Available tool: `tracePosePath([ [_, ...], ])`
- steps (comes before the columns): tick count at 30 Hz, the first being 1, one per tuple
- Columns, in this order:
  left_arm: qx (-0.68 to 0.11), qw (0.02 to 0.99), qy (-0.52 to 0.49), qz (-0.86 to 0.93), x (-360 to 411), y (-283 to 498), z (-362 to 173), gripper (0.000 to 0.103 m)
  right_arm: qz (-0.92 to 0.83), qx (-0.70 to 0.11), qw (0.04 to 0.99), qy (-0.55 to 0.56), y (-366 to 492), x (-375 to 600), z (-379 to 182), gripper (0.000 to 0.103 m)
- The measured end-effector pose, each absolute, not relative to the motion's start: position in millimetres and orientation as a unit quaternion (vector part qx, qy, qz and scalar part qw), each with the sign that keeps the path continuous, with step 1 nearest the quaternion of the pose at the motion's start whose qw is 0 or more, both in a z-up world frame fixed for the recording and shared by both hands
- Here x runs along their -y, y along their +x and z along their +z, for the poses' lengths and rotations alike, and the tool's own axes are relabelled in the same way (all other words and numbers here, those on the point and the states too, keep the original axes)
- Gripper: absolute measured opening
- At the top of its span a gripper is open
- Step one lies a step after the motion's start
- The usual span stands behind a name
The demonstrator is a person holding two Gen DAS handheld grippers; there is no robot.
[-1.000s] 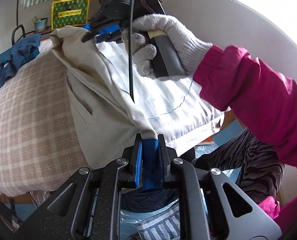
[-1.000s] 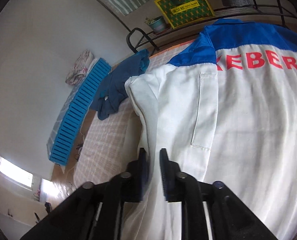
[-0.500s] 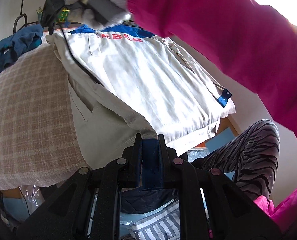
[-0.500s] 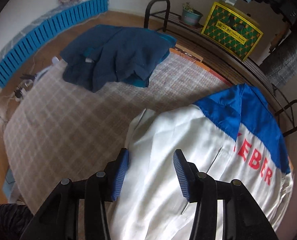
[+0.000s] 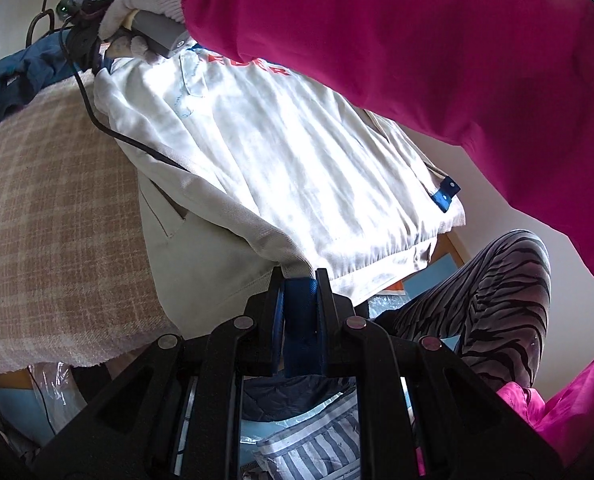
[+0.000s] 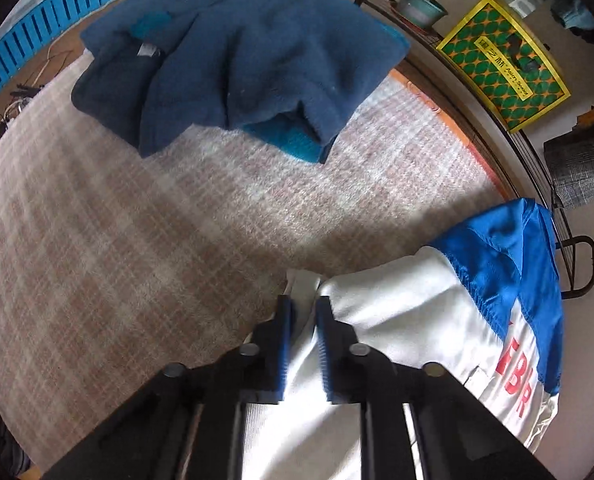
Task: Fold large clothes
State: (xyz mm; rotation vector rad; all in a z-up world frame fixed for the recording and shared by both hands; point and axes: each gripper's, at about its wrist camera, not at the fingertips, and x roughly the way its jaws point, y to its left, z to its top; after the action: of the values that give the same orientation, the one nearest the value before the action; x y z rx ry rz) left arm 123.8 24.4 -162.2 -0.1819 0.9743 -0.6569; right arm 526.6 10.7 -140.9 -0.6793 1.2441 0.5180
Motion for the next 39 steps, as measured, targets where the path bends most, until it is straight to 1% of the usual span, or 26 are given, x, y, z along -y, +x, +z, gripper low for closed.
tracePosePath([
  [5,-0.459,0.834,-0.076,-0.298,-25,122,-158,0.011,0.269,-0.531,0.778,-0.203,534,28,-101,0.003],
  [9,-0.458,0.838,-0.050,-0.290,-18,119,-151,0.011,0.291,-0.504,0.807,-0.100,542,84,-66,0.003],
  [14,-0.464,0.835,0.008,-0.295,10,116,-146,0.011,0.298,-0.483,0.823,0.044,549,181,-55,0.003],
  [16,-0.467,0.831,0.027,-0.300,24,116,-147,0.011,0.291,-0.475,0.827,0.078,550,217,-61,0.003],
  [20,-0.483,0.819,0.046,-0.306,50,121,-157,0.011,0.234,-0.496,0.832,0.089,552,271,-90,0.005],
  [21,-0.490,0.813,0.053,-0.310,57,123,-162,0.011,0.215,-0.501,0.835,0.081,552,282,-96,0.008],
  [22,-0.498,0.806,0.064,-0.313,64,123,-166,0.011,0.196,-0.508,0.835,0.076,552,292,-101,0.023],
  [23,-0.499,0.805,0.069,-0.313,70,122,-169,0.012,0.184,-0.514,0.834,0.082,555,304,-103,0.028],
  [26,-0.506,0.796,0.063,-0.327,81,119,-171,0.019,0.172,-0.508,0.835,0.121,549,341,-96,0.029],
  [28,-0.504,0.784,0.045,-0.358,85,110,-166,0.019,0.183,-0.498,0.836,0.139,542,362,-83,0.030],
  [32,-0.478,0.792,0.054,-0.377,83,85,-147,0.020,0.214,-0.468,0.839,0.174,519,395,-50,0.033],
  [34,-0.475,0.795,0.041,-0.375,72,76,-140,0.020,0.232,-0.451,0.840,0.192,496,410,-29,0.034],
  [39,-0.463,0.818,0.005,-0.341,30,70,-126,0.020,0.276,-0.415,0.842,0.204,428,431,15,0.035],
])
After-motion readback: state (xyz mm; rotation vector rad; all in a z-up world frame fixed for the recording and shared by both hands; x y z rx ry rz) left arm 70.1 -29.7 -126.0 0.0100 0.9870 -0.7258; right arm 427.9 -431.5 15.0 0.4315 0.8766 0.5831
